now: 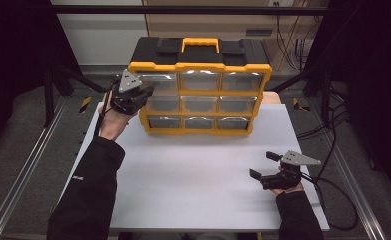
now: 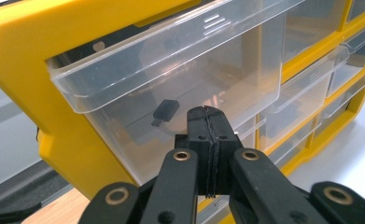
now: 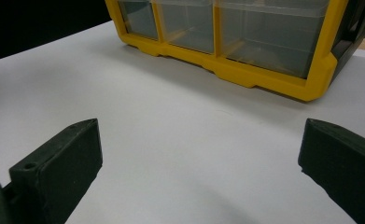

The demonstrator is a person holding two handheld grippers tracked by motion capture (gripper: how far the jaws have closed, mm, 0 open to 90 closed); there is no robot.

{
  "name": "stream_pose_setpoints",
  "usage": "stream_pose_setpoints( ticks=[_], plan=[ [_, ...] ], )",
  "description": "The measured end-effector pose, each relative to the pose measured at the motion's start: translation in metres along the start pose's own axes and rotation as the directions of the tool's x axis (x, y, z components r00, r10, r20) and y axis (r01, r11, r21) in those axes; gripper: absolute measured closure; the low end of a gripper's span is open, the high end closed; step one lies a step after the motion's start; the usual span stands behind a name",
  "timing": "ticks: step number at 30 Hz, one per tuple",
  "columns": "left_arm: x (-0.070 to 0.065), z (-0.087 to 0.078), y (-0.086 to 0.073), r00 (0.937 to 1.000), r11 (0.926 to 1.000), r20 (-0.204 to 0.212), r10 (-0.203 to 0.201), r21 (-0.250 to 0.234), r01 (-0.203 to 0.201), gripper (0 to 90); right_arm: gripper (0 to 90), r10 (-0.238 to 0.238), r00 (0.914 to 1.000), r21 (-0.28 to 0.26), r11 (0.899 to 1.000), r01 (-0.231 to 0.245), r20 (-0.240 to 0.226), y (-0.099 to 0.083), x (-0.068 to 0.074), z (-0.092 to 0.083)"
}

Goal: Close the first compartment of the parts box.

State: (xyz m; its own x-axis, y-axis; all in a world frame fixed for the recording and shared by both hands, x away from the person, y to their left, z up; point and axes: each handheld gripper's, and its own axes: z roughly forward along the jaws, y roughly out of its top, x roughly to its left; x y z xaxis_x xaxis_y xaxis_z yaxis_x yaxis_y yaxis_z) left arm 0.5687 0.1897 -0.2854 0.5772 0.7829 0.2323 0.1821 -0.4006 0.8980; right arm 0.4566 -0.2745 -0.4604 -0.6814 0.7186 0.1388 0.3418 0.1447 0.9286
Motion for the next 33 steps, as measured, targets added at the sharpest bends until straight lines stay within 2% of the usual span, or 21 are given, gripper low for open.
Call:
stream_pose_setpoints(
  ticks=[31,33],
  plan=[
    [0.005,0.012,0.004,0.9998,0.9999,-0.019,-0.005,0.012,0.005,89.5,0.2,0.002,1.0000,-0.005,1.000,-0.002,0.000,0.000,0.000,-0.001],
    [0.004,0.011,0.005,0.9995,0.9999,-0.031,-0.004,0.015,0.005,89.5,0.2,0.002,1.0000,-0.004,1.000,-0.002,-0.001,0.000,0.000,0.000]
  ],
)
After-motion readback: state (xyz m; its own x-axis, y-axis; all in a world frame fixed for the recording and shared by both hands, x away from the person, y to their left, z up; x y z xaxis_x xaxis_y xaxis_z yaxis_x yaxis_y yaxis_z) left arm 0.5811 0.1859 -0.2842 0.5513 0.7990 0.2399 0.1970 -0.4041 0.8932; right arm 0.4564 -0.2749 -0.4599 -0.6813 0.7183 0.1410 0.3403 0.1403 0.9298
